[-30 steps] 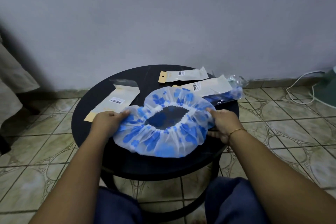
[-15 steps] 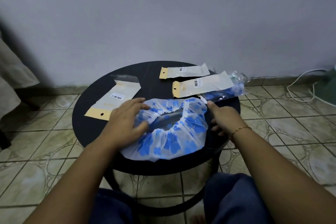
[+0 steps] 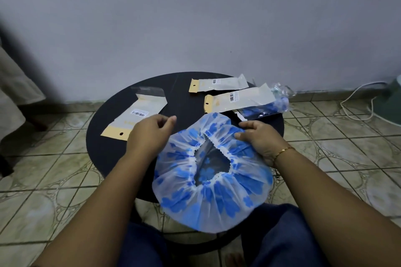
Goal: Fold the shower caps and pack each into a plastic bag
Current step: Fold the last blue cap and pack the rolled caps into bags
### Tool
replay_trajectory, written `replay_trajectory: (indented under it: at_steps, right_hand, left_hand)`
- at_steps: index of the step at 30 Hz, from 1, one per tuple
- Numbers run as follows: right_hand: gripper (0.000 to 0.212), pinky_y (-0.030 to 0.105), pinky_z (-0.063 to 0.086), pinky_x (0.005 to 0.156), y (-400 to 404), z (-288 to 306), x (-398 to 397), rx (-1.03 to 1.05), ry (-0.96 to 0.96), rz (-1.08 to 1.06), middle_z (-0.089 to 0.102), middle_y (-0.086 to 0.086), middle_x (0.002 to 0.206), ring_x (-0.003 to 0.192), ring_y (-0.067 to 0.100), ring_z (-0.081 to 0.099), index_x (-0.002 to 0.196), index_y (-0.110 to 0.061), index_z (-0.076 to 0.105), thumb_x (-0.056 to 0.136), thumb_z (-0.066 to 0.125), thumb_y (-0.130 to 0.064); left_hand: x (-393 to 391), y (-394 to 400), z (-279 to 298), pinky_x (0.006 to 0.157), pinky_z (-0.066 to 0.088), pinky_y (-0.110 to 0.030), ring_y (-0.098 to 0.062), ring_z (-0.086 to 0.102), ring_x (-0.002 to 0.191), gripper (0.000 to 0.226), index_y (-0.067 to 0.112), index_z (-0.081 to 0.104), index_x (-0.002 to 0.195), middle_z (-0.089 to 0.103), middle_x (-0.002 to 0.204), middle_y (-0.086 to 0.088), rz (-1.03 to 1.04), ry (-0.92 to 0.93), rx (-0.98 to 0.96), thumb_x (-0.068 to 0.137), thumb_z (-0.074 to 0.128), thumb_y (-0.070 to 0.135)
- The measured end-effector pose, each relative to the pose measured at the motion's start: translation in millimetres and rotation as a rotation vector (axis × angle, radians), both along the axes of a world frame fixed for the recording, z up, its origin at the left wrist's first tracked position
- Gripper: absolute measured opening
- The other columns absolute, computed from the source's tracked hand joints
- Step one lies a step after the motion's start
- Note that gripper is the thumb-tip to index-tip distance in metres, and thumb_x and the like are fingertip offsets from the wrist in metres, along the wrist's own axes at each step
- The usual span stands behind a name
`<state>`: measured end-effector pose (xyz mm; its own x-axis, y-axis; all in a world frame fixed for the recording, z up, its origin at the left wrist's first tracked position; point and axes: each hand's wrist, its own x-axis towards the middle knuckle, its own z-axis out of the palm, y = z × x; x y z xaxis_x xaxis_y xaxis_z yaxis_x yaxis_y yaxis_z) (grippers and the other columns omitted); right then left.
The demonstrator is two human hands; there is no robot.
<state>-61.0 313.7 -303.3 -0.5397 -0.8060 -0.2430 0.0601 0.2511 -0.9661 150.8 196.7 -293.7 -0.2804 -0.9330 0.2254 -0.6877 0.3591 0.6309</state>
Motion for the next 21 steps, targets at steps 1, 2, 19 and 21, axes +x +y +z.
replay_trajectory:
  at_steps: [1,2,19,21]
  right_hand:
    - [0.031,0.037,0.054,0.078,0,0,0,-0.015,0.004,0.021,0.064,0.01,0.089,0.076,0.021,0.062,0.107,-0.006,0.057,0.079,0.068,0.003]
    - [0.025,0.034,0.054,0.075,-1,0,1,-0.032,-0.001,0.045,0.065,0.008,0.085,0.073,0.019,0.062,0.1,-0.007,0.058,0.079,0.068,0.003]
    - [0.018,0.035,0.054,0.077,-22,-4,-13,-0.076,-0.013,-0.131,0.063,0.008,0.077,0.07,0.02,0.06,0.075,-0.011,0.062,0.076,0.069,0.005]
    - [0.015,0.03,0.052,0.075,-25,-4,-12,-0.057,0.079,-0.117,0.062,0.005,0.077,0.07,0.016,0.058,0.078,-0.011,0.061,0.078,0.07,0.001]
  left_hand:
    - [-3,-7,-3,0.074,0.042,-0.029,-0.014,0.058,0.089,0.031,0.023,0.066,0.099,0.064,0.091,0.007,-0.013,0.117,0.079,0.091,0.049,0.049]
    - [-6,-13,-5,0.08,0.042,-0.029,-0.013,0.057,0.094,0.033,0.02,0.065,0.105,0.063,0.097,0.007,-0.043,0.21,0.161,0.092,0.051,0.047]
    - [-16,-66,-26,0.059,0.033,-0.026,-0.02,0.049,0.069,0.048,0.007,0.046,0.071,0.052,0.071,-0.007,-0.193,0.018,0.144,0.097,0.039,0.046]
    - [-15,-68,-30,0.056,0.03,-0.026,-0.015,0.046,0.065,0.046,0.012,0.041,0.066,0.049,0.067,-0.003,-0.176,-0.025,0.099,0.097,0.038,0.045]
